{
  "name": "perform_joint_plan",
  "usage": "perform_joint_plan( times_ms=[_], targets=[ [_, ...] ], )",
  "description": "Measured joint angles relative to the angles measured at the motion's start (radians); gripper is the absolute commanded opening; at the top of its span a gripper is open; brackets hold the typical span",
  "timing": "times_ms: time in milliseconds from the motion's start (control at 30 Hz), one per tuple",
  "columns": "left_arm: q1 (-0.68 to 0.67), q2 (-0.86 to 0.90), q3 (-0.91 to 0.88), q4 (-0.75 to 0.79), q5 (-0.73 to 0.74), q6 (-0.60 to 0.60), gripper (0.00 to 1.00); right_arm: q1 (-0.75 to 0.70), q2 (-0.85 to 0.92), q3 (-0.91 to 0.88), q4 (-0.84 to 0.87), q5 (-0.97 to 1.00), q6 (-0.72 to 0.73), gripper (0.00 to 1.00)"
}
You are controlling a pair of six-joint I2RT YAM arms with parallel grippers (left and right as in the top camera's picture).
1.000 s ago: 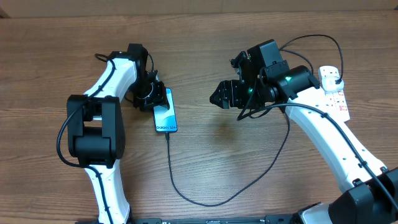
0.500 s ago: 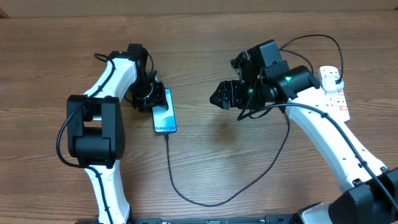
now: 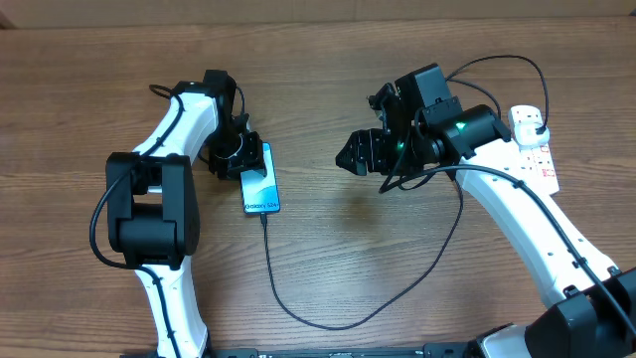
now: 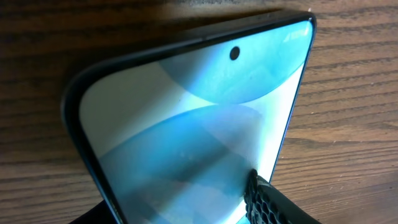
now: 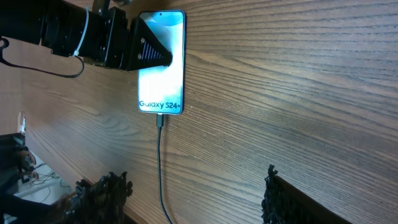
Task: Plug charger to phone and switch on socket
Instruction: 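Lower the plugged phone flat onto the table with the left gripper, then open the left gripper and lift it away from the phone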
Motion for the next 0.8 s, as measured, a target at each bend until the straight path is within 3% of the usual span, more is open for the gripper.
perform_joint_plan(
  times_ms=[267, 800],
  targets=[
    [0.0, -0.002, 0.0, -0.005, -0.02, 0.0, 0.57, 0.0, 0.0, 0.0, -0.006, 0.0, -0.009, 0.73],
    [0.0, -0.002, 0.0, -0.008, -0.032, 0.0, 0.55, 0.0, 0.0, 0.0, -0.007, 0.0, -0.013, 0.72]
  ],
)
